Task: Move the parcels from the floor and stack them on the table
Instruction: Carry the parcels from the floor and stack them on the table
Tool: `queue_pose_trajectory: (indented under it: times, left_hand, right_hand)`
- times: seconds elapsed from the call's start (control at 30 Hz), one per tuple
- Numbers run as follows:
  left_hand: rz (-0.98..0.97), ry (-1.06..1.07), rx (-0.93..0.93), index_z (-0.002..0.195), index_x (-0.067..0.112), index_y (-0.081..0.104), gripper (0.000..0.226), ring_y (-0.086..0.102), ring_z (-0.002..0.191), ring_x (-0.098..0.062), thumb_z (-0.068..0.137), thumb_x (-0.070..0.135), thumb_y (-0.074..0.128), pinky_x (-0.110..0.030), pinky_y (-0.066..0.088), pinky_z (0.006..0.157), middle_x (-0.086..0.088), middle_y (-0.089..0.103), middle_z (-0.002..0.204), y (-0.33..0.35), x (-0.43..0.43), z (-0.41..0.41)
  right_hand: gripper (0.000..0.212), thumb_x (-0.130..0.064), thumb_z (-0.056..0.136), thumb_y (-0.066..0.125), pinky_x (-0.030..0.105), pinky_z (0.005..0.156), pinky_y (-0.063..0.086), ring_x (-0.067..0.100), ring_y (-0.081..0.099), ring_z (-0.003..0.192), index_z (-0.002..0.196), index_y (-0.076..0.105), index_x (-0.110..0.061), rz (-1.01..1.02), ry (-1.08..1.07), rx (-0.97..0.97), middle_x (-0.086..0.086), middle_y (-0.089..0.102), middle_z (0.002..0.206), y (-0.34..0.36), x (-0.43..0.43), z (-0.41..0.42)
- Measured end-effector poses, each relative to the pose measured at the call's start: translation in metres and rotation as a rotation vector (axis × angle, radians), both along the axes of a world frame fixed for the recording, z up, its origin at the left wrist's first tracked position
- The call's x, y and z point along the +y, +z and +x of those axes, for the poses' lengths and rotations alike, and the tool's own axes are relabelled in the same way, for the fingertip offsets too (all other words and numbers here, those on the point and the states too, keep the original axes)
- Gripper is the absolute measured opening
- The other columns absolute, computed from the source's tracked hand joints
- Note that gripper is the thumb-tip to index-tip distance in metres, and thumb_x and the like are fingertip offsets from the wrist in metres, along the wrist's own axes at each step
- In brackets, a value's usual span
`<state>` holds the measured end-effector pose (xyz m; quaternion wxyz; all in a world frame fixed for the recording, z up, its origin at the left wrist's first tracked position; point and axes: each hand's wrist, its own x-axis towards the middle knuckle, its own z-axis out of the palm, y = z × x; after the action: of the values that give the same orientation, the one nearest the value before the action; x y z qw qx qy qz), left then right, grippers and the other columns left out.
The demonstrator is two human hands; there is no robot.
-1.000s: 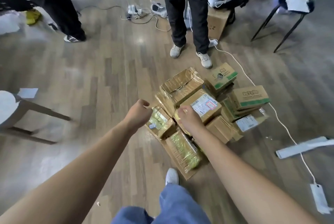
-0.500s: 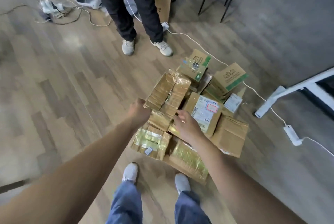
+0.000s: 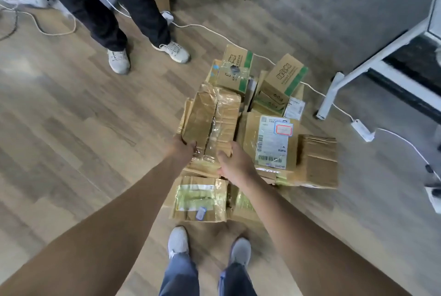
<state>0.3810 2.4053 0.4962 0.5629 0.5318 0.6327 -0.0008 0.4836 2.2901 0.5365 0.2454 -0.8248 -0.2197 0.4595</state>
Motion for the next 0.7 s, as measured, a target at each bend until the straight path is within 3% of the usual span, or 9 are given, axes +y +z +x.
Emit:
queue_pose_trajectory:
  times: [0.07, 0.13, 0.23, 0.33, 0.4, 0.47, 0.53, 0.6, 0.7]
  left_hand:
    - [-0.002, 0.075, -0.039, 0.12, 0.006, 0.05, 0.024, 0.065, 0.09, -0.031, 0.097, 0.014, 0.049, -0.044, 0.056, 0.079, -0.011, 0.063, 0.102, 0.004, 0.0, -0.007]
    - [0.052, 0.094, -0.006, 0.117, 0.012, 0.055, 0.023, 0.065, 0.09, -0.03, 0.096, 0.017, 0.049, -0.039, 0.053, 0.077, -0.011, 0.067, 0.1, 0.012, 0.005, -0.02]
    - [0.091, 0.138, -0.031, 0.107, 0.018, 0.06, 0.018, 0.066, 0.092, -0.032, 0.094, 0.024, 0.05, -0.039, 0.052, 0.082, -0.011, 0.069, 0.094, 0.034, 0.012, -0.039]
    - [0.101, 0.179, -0.104, 0.095, 0.022, 0.064, 0.012, 0.065, 0.087, -0.029, 0.092, 0.025, 0.053, -0.041, 0.054, 0.085, -0.006, 0.067, 0.085, 0.067, 0.016, -0.05]
    - [0.111, 0.195, -0.195, 0.091, 0.019, 0.064, 0.012, 0.062, 0.074, -0.026, 0.094, 0.021, 0.053, -0.043, 0.055, 0.081, -0.006, 0.063, 0.075, 0.096, 0.017, -0.051]
    - [0.131, 0.16, -0.281, 0.09, 0.013, 0.062, 0.014, 0.057, 0.058, -0.017, 0.097, 0.014, 0.05, -0.033, 0.054, 0.065, -0.005, 0.057, 0.067, 0.123, 0.016, -0.048]
    - [0.152, 0.122, -0.353, 0.083, 0.013, 0.06, 0.018, 0.053, 0.046, -0.008, 0.098, 0.013, 0.049, -0.021, 0.048, 0.049, -0.001, 0.054, 0.059, 0.15, 0.013, -0.041]
    - [0.172, 0.07, -0.402, 0.076, 0.016, 0.058, 0.023, 0.049, 0.045, -0.009, 0.098, 0.015, 0.05, -0.021, 0.043, 0.048, -0.001, 0.051, 0.057, 0.173, 0.009, -0.029]
    - [0.153, 0.0, -0.451, 0.073, 0.016, 0.057, 0.025, 0.046, 0.052, -0.013, 0.097, 0.017, 0.053, -0.025, 0.039, 0.054, -0.002, 0.051, 0.061, 0.199, -0.002, -0.002]
  right_hand:
    - [0.057, -0.028, 0.101, 0.049, 0.035, 0.054, 0.055, 0.028, 0.072, 0.084, 0.151, 0.023, -0.017, 0.018, -0.026, 0.013, 0.001, 0.059, 0.109, 0.009, 0.001, -0.005]
    - [0.057, -0.028, 0.101, 0.048, 0.035, 0.053, 0.052, 0.03, 0.072, 0.083, 0.151, 0.023, -0.017, 0.017, -0.017, 0.032, -0.003, 0.06, 0.098, 0.02, 0.0, -0.01]
    - [0.055, -0.028, 0.102, 0.046, 0.044, 0.064, 0.056, 0.033, 0.071, 0.085, 0.151, 0.024, -0.016, 0.023, 0.008, 0.042, -0.005, 0.059, 0.084, 0.041, -0.001, -0.016]
    - [0.054, -0.033, 0.102, 0.044, 0.039, 0.058, 0.052, 0.038, 0.068, 0.095, 0.15, 0.025, -0.017, 0.053, 0.006, 0.035, 0.005, 0.065, 0.104, 0.077, -0.001, -0.016]
    - [0.052, -0.036, 0.102, 0.042, 0.04, 0.062, 0.052, 0.04, 0.066, 0.101, 0.148, 0.028, -0.017, 0.08, -0.021, 0.023, 0.004, 0.063, 0.106, 0.101, -0.002, -0.011]
    - [0.05, -0.04, 0.102, 0.041, 0.045, 0.08, 0.053, 0.034, 0.065, 0.104, 0.146, 0.031, -0.018, 0.112, -0.062, 0.002, 0.002, 0.061, 0.105, 0.125, -0.003, -0.002]
    - [0.049, -0.042, 0.101, 0.041, 0.039, 0.086, 0.048, 0.024, 0.061, 0.105, 0.144, 0.033, -0.02, 0.138, -0.09, -0.053, 0.004, 0.058, 0.125, 0.147, -0.006, 0.009]
    - [0.049, -0.043, 0.101, 0.041, 0.03, 0.081, 0.042, 0.02, 0.058, 0.102, 0.144, 0.035, -0.021, 0.157, -0.124, -0.11, 0.003, 0.054, 0.132, 0.168, -0.013, 0.022]
    - [0.051, -0.044, 0.101, 0.041, 0.028, 0.084, 0.039, 0.024, 0.056, 0.113, 0.146, 0.033, -0.021, 0.179, -0.192, -0.194, 0.007, 0.049, 0.137, 0.196, -0.032, 0.043]
